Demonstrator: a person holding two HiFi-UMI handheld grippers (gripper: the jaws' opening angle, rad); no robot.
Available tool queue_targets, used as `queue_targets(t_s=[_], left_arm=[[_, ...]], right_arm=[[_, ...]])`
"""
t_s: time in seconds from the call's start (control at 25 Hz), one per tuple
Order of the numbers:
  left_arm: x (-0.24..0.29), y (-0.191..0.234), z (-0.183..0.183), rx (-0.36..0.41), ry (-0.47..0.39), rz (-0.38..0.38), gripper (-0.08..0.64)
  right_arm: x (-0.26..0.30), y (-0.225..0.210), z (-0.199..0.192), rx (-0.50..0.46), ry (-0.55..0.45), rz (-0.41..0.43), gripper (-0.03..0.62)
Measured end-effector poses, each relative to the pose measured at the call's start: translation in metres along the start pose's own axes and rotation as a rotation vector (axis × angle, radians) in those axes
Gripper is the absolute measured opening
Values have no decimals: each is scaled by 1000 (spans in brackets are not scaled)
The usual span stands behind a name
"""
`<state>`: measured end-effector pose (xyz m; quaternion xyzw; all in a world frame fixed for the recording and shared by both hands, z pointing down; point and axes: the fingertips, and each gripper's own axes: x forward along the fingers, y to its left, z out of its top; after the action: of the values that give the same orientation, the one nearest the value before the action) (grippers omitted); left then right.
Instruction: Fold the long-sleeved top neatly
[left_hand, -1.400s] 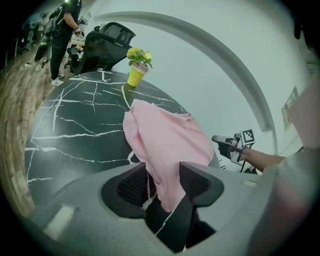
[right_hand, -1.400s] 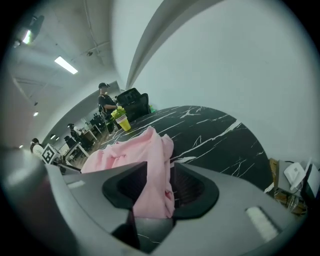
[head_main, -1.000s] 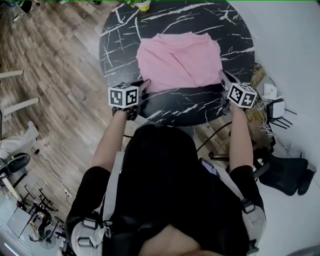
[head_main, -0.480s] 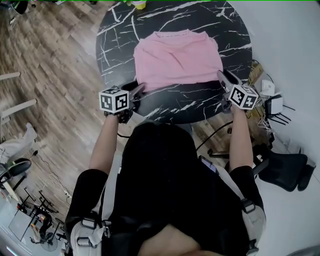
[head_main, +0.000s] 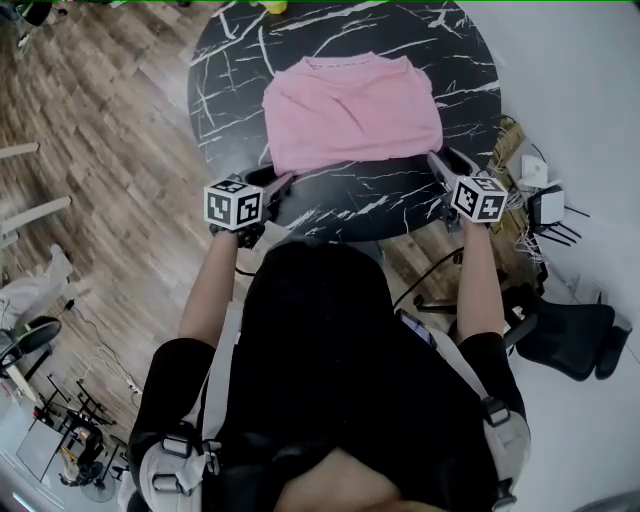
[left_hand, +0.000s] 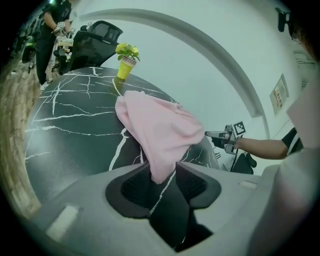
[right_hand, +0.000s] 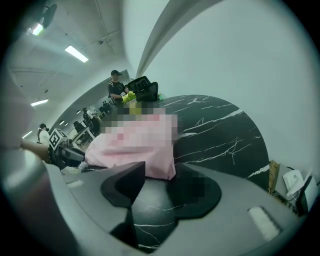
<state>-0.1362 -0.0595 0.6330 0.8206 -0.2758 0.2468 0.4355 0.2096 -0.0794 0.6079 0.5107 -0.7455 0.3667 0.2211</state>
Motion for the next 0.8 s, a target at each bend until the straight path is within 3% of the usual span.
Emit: queue_targets(t_s=[0.24, 0.32, 0.4, 0.8], left_arm=[[7, 1, -14, 105, 64, 67, 143], [9, 3, -17, 150, 85, 94, 96], [9, 3, -18, 184, 98, 101, 58], [-10, 5, -32, 161, 115, 82, 41]], right_arm=[[15, 2, -10, -53, 31, -16, 183], [16, 0, -11, -71, 22, -45, 80], [14, 3, -12, -86, 10, -44, 40], [-3, 11, -40, -93, 96, 24, 29]])
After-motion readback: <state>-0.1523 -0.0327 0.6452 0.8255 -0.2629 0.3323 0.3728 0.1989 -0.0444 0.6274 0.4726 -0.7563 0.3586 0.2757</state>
